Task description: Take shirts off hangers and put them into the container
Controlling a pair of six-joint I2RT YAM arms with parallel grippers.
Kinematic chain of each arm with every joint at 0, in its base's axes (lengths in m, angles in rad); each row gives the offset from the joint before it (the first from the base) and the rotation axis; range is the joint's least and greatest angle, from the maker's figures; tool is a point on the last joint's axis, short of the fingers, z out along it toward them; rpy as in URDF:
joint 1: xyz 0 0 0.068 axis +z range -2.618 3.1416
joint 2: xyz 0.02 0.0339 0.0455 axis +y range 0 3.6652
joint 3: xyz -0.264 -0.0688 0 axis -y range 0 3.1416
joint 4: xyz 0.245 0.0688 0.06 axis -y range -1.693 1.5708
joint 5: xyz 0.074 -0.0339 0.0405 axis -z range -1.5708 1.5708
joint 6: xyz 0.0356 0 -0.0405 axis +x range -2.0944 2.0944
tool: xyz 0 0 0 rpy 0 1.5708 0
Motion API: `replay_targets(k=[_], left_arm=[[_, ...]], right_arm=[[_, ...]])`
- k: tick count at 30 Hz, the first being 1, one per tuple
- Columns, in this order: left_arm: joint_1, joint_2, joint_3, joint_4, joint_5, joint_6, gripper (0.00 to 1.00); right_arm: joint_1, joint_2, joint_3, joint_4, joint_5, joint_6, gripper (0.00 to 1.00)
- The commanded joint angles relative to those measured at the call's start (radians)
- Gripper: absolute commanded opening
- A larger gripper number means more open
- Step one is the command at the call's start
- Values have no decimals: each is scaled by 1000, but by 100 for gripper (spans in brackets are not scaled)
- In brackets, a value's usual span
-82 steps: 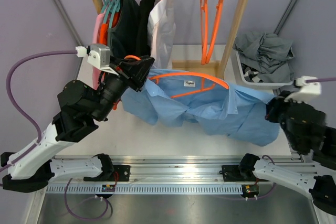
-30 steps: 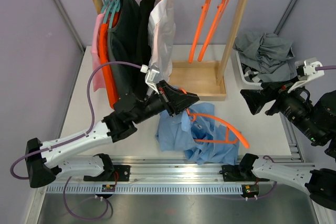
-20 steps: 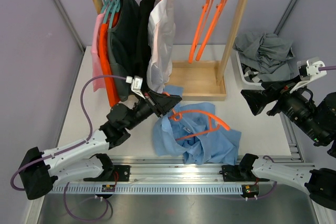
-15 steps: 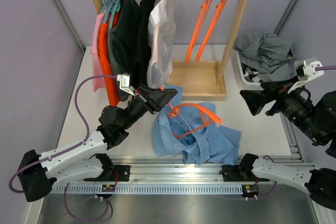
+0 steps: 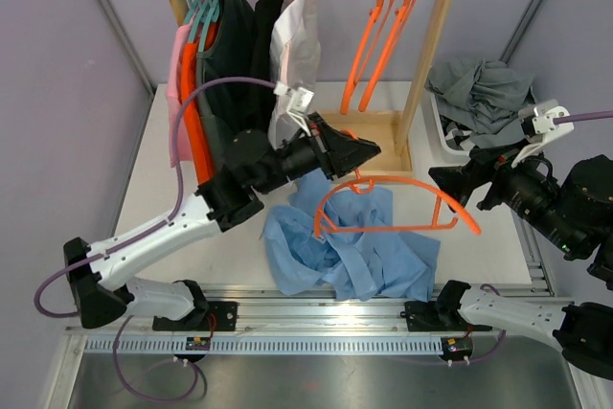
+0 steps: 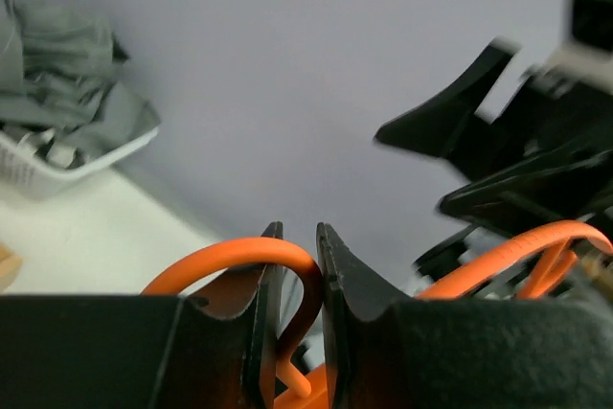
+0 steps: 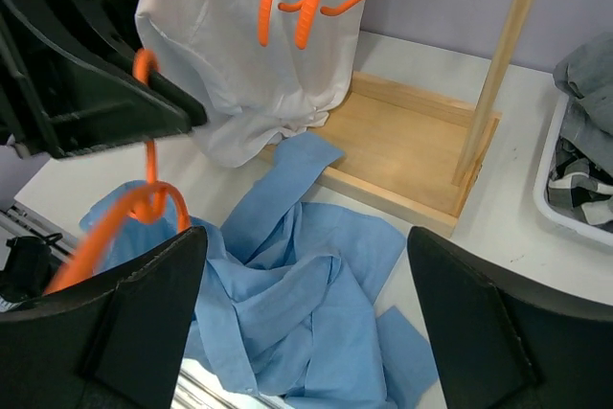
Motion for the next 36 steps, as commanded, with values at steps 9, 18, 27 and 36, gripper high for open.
replay_targets(k=[9, 18, 27, 36], left_arm=[[-48, 79, 173, -522, 151, 590, 0], [-51, 108, 238, -524, 129, 619, 0], [-51, 119, 290, -530, 132, 635, 0], [-51, 166, 368, -570, 97, 650, 0]], right_arm=[[0, 37, 102, -72, -8, -32, 95], [0, 49, -28, -42, -203, 6, 95], [0, 14, -231, 31, -391, 103, 86], [2, 0, -320, 41, -511, 148, 49]])
